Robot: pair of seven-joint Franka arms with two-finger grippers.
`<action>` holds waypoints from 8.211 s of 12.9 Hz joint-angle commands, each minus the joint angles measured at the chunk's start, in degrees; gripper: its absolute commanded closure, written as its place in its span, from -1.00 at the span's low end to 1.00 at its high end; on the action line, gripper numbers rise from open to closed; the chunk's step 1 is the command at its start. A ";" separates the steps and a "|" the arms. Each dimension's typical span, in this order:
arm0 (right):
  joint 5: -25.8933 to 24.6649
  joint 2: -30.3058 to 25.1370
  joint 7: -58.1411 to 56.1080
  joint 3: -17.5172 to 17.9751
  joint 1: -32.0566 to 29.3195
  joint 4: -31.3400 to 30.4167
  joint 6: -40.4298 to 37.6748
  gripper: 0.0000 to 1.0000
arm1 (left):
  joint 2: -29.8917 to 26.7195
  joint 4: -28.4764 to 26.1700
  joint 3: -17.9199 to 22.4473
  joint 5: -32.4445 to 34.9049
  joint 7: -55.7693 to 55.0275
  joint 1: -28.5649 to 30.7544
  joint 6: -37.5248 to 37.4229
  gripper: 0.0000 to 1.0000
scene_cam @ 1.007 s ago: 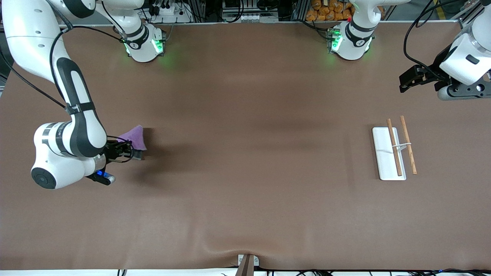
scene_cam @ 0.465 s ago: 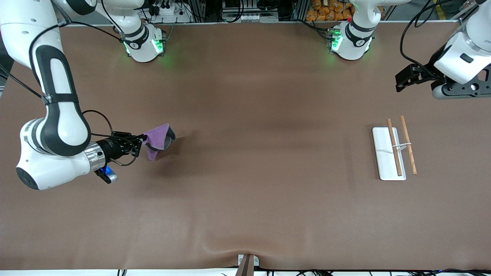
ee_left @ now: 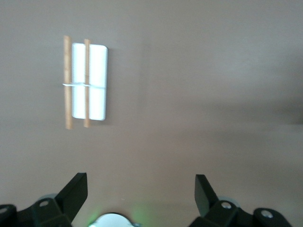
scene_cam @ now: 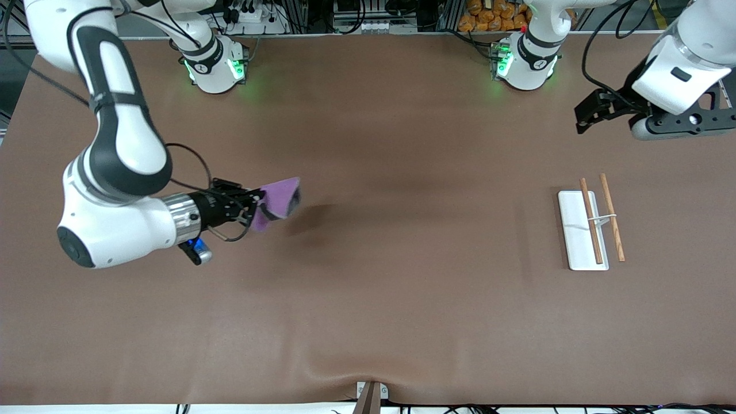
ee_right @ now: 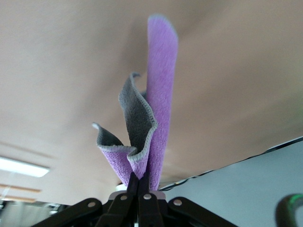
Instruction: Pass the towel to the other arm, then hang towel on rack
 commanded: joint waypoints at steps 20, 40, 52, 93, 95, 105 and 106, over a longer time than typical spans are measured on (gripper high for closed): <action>16.78 2.79 51.96 -0.61 21.07 5.33 54.33 1.00 | 19.72 8.13 -1.49 -20.34 -17.95 -5.23 24.80 -1.00; 17.75 4.20 51.70 -0.70 23.63 5.33 60.86 1.00 | 35.19 13.67 -1.58 -30.78 -45.62 -8.40 41.69 -0.44; 17.75 4.20 51.70 -0.70 23.54 5.42 60.68 1.00 | 34.23 13.49 -2.46 -33.35 -49.33 -7.69 36.77 1.00; -22.47 -10.47 -24.97 -0.96 0.69 4.81 -8.30 -1.00 | 16.38 -12.26 -2.11 3.39 22.11 16.47 18.57 1.00; -29.94 -10.91 -36.32 -0.96 -0.36 4.37 -10.94 -1.00 | 16.38 -12.26 -2.11 3.39 23.52 18.05 18.58 1.00; -34.63 -26.53 -51.72 -1.05 -5.89 -21.43 4.75 -1.00 | 19.37 -11.64 -2.20 0.49 37.67 27.01 19.11 1.00; -34.63 -28.91 -54.10 -1.05 -6.94 -25.48 7.91 -1.00 | 19.81 -11.64 -2.20 -0.04 38.99 27.46 19.19 1.00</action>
